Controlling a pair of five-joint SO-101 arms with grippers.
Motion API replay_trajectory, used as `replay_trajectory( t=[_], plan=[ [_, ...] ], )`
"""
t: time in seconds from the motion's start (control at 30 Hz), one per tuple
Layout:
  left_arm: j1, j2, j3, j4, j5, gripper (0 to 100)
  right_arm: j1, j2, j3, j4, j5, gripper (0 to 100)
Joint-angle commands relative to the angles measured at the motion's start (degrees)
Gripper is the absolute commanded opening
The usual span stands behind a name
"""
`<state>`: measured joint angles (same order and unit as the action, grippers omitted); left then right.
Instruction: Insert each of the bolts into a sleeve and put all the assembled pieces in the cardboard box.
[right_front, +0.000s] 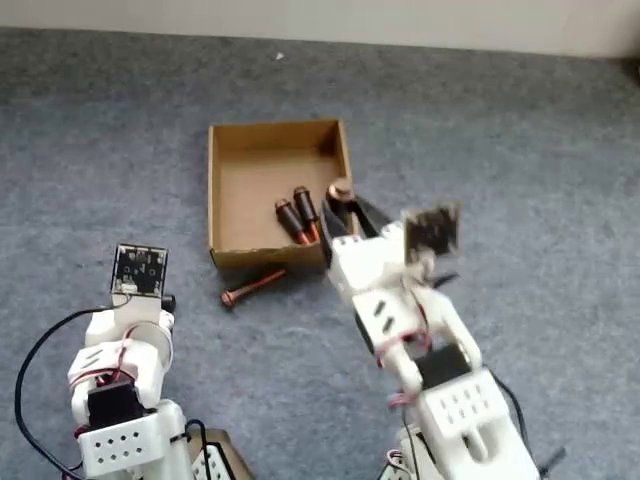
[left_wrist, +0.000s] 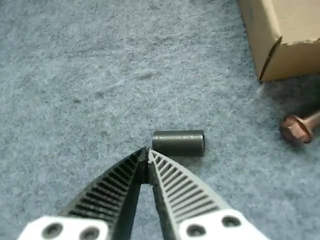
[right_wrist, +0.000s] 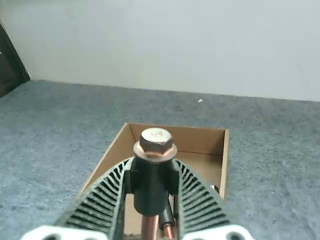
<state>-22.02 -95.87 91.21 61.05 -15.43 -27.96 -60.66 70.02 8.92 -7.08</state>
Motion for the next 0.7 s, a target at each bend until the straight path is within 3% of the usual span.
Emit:
replay_trajectory(
  t=[0.0, 0.27, 0.47, 0.67],
  plan=[
    [1.01, -0.4, 0.22, -1.32, -0.44, 1, -0.48, 13.23, -7.96, -9.8, -0.18, 0.5],
    [1.1, -0.4, 1.36, -1.41, -5.1, 1, -0.4, 34.24, -12.26, -23.34, -0.09, 0.9],
    [1.1, -0.4, 1.36, -1.41, -5.1, 1, -0.4, 44.26, -16.04, -24.13, 0.18, 1.0],
    [1.1, -0.4, 1.36, -1.41, -5.19, 1, -0.4, 51.21, -18.77, -24.31, 6.86, 1.0]
  ],
)
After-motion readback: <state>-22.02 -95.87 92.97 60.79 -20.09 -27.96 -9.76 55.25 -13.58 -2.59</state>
